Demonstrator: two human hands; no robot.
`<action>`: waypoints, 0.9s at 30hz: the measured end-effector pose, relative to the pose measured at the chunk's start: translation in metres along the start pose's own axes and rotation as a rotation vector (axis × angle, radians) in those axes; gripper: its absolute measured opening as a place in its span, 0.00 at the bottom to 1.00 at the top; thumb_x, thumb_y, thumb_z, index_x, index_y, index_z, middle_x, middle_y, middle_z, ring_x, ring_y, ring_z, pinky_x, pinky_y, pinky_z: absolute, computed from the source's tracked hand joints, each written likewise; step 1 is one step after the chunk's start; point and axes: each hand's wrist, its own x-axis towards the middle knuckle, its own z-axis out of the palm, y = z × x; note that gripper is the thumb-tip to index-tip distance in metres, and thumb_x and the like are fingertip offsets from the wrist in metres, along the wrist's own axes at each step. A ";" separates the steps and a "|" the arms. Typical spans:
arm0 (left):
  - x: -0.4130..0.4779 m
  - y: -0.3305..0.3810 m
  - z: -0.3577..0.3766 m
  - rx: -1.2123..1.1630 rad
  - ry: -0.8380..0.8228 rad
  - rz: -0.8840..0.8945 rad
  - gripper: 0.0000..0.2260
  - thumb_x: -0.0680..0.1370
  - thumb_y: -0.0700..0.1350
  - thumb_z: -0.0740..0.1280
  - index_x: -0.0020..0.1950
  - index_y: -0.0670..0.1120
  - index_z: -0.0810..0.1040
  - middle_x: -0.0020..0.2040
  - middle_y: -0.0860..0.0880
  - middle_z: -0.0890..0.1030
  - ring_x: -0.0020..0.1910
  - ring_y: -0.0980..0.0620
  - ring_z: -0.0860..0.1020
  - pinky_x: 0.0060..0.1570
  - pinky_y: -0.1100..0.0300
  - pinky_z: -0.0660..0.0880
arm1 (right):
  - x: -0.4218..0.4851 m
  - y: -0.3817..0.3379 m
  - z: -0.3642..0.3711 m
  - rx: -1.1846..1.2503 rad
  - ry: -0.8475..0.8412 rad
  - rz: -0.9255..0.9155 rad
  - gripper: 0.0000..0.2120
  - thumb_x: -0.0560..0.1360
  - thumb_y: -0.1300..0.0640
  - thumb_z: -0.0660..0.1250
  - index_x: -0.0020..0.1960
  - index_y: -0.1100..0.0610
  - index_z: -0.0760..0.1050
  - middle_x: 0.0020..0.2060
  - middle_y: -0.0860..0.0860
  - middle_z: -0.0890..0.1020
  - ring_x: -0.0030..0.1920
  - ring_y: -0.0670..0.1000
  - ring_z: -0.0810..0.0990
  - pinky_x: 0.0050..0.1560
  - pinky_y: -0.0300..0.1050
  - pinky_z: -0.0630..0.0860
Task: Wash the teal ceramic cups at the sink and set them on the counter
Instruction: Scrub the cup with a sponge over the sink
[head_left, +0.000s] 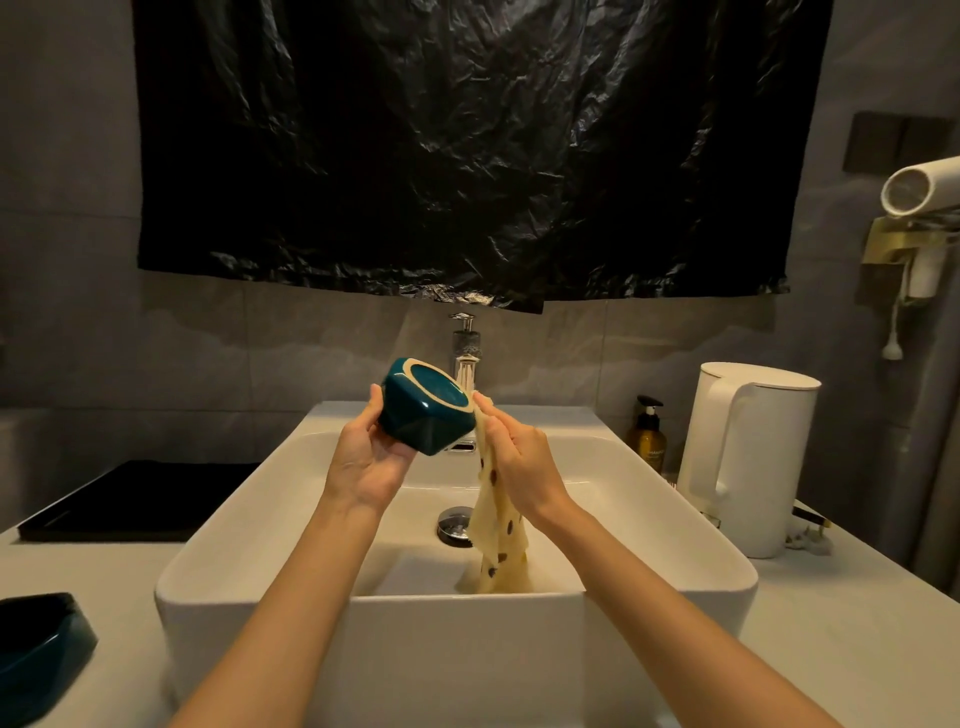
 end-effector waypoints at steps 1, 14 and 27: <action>0.001 0.000 0.000 -0.013 0.002 0.013 0.12 0.81 0.47 0.60 0.59 0.42 0.74 0.54 0.40 0.80 0.53 0.40 0.77 0.58 0.40 0.71 | 0.000 0.000 0.001 -0.019 -0.009 -0.014 0.18 0.83 0.53 0.51 0.71 0.52 0.67 0.54 0.51 0.79 0.47 0.45 0.76 0.43 0.34 0.75; -0.001 -0.007 0.004 0.012 0.052 -0.013 0.17 0.80 0.46 0.61 0.65 0.38 0.70 0.53 0.39 0.78 0.53 0.43 0.77 0.47 0.47 0.76 | -0.005 -0.010 0.018 -0.373 -0.149 -0.446 0.23 0.83 0.56 0.51 0.76 0.51 0.48 0.75 0.42 0.52 0.75 0.39 0.48 0.73 0.33 0.52; -0.002 -0.009 0.007 0.062 0.028 -0.059 0.13 0.81 0.46 0.60 0.59 0.39 0.75 0.51 0.40 0.81 0.51 0.45 0.79 0.41 0.54 0.81 | -0.003 -0.003 0.022 -0.551 -0.136 -0.562 0.24 0.83 0.58 0.52 0.77 0.56 0.49 0.76 0.49 0.53 0.77 0.46 0.47 0.74 0.35 0.48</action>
